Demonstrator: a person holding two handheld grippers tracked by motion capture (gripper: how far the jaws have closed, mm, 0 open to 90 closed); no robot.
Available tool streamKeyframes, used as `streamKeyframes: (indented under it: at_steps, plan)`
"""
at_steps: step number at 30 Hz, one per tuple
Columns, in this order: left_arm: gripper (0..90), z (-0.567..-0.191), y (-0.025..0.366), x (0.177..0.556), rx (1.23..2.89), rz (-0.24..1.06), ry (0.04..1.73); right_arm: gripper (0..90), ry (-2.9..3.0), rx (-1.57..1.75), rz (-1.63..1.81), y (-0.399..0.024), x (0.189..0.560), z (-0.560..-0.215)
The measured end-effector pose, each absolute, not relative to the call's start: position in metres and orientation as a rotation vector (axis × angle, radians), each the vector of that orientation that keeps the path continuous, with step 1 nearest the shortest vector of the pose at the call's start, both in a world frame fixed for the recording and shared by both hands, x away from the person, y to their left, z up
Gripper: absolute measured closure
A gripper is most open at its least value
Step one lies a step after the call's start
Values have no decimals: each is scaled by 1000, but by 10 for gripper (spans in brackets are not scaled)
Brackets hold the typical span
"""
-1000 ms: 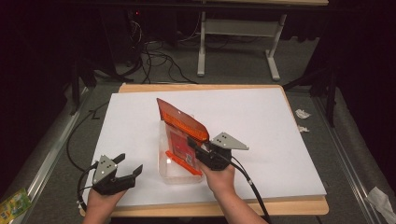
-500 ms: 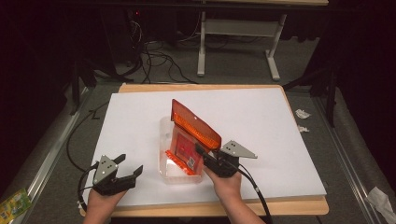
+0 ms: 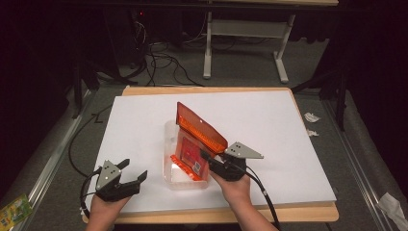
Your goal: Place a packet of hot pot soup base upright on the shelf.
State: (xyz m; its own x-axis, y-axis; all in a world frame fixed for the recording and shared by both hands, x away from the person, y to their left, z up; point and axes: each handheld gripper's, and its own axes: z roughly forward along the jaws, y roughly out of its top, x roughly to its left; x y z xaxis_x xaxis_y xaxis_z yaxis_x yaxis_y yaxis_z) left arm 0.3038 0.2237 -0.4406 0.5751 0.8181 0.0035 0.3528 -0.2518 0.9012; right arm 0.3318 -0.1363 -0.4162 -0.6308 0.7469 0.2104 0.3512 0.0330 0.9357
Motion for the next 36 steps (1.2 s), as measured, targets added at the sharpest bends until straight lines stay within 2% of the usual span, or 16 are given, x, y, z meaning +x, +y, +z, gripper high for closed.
streamKeyframes:
  at_steps: [9, 13, 15, 16, 18, 36]
  plan:
    - [236, -441, 223, 303, 1839, 602, 948, 454, 2057, 1098, 1627, -139, 336, -413]
    - [235, -441, 224, 303, 1834, 598, 950, 338, 2097, 1078, 1635, -138, 337, -411]
    - [235, -441, 224, 303, 1836, 596, 949, 225, 2112, 1080, 1649, -140, 339, -409]
    - [235, -441, 224, 303, 1835, 595, 949, 225, 2112, 1080, 1649, -140, 339, -409]
    - [235, -441, 223, 303, 1835, 592, 949, 168, 2105, 1083, 1653, -141, 339, -408]
    - [234, -442, 223, 302, 1829, 584, 949, 151, 2135, 1035, 1607, -149, 333, -401]
